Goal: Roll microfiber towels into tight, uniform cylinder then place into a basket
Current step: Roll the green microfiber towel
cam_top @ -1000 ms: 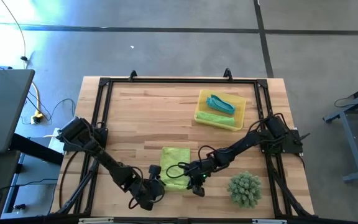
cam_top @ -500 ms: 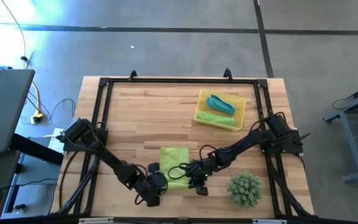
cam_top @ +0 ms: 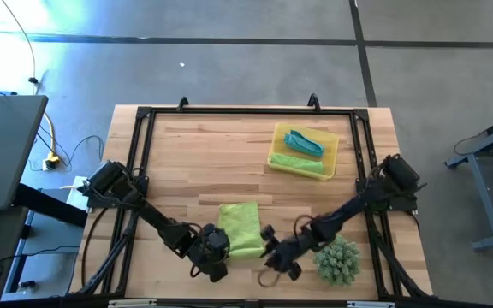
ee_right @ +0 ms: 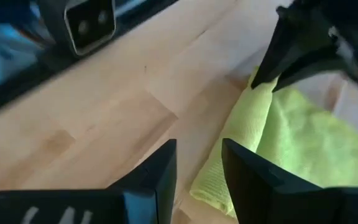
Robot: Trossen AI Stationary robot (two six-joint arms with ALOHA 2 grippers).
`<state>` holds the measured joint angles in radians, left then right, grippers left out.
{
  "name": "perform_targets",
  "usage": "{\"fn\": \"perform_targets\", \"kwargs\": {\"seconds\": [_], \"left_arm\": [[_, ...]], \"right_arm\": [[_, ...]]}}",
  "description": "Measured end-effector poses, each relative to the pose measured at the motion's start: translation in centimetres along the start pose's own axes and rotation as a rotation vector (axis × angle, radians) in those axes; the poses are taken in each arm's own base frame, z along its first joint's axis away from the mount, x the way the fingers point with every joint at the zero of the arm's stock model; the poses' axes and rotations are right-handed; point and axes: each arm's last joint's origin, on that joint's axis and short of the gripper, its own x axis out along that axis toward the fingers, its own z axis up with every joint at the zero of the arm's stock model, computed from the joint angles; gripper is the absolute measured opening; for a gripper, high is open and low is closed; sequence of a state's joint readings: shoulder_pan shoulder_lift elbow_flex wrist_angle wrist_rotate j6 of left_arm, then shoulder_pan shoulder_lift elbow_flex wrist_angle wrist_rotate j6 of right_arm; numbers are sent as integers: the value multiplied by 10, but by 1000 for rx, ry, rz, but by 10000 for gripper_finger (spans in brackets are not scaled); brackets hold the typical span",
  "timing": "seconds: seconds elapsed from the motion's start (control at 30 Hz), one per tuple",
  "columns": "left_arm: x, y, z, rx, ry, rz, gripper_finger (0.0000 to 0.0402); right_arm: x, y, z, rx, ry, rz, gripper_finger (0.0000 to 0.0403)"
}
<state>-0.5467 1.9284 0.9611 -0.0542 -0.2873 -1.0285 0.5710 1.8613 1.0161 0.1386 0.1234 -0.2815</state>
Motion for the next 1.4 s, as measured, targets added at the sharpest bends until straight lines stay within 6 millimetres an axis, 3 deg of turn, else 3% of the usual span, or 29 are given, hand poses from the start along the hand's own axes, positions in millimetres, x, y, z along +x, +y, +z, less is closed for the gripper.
{"fn": "perform_targets", "kwargs": {"seconds": [0.13,0.33,0.53,0.93,1.4], "left_arm": [[1,2,4,-64,18,-9,15],[2,4,7,-122,34,-18,16],[3,3,8,-136,28,-38,16],[3,3,8,-133,30,-46,22],[-13,-1,13,-31,55,-94,33]], "right_arm": [[3,17,0,-86,43,-99,121],[18,26,-13,-95,112,-150,121],[30,23,-26,-105,186,-294,121],[42,15,-37,14,191,-310,117],[45,2,-45,142,206,-228,6]]}}
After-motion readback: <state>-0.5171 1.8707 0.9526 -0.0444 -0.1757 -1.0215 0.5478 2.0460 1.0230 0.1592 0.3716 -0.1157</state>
